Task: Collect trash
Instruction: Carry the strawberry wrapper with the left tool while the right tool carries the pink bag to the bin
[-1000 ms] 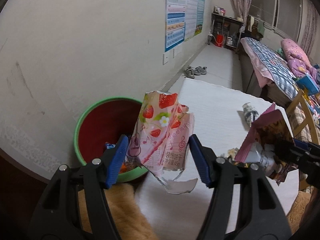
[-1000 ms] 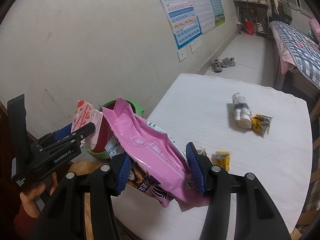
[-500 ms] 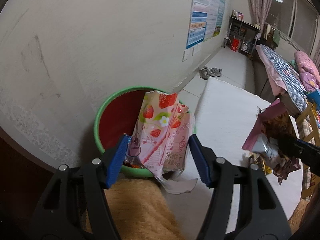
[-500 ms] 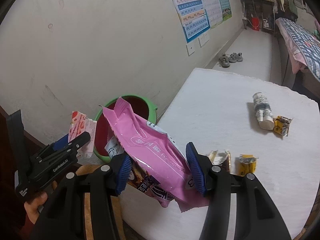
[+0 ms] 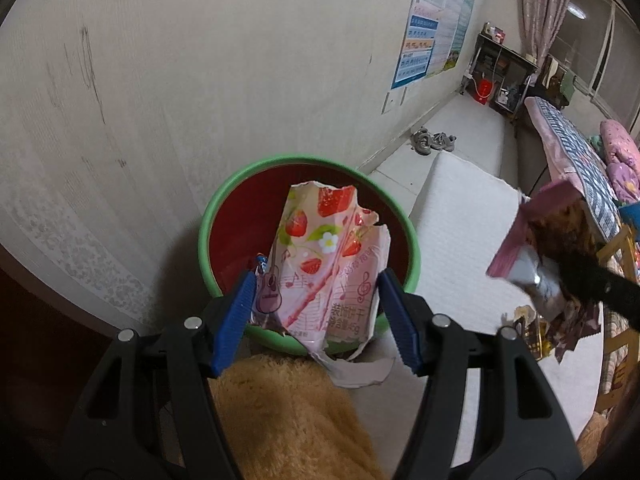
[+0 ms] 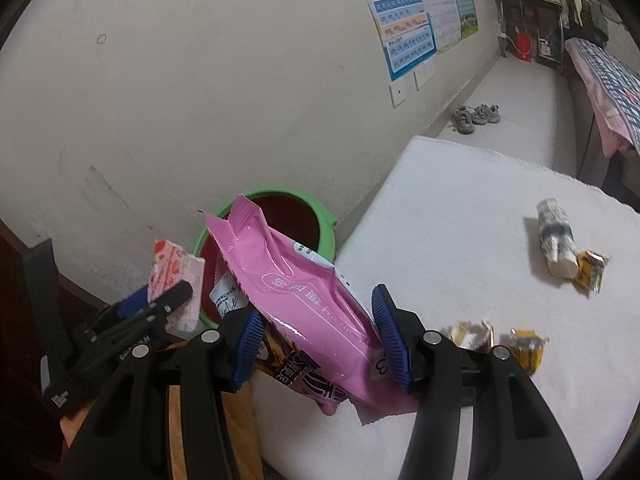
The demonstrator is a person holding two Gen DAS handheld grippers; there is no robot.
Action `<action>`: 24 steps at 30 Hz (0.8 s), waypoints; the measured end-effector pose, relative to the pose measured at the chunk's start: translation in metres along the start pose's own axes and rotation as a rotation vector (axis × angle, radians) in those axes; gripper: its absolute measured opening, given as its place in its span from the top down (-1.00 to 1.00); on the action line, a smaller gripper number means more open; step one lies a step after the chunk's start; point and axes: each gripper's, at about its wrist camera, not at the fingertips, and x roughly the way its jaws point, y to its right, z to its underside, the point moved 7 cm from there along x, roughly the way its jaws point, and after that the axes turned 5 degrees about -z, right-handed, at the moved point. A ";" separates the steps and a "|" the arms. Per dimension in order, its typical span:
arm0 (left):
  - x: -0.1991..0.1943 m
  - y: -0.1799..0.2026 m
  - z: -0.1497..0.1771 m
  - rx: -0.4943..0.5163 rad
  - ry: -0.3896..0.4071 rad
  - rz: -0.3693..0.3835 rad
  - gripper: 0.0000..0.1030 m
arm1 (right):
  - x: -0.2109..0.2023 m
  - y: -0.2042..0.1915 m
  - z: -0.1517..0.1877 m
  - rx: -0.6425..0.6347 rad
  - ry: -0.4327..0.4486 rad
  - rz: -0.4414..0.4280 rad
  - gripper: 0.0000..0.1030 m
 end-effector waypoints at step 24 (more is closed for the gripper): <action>0.057 -0.019 -0.023 -0.014 -0.050 -0.020 -0.18 | 0.083 -0.032 -0.051 -0.005 -0.056 -0.025 -0.04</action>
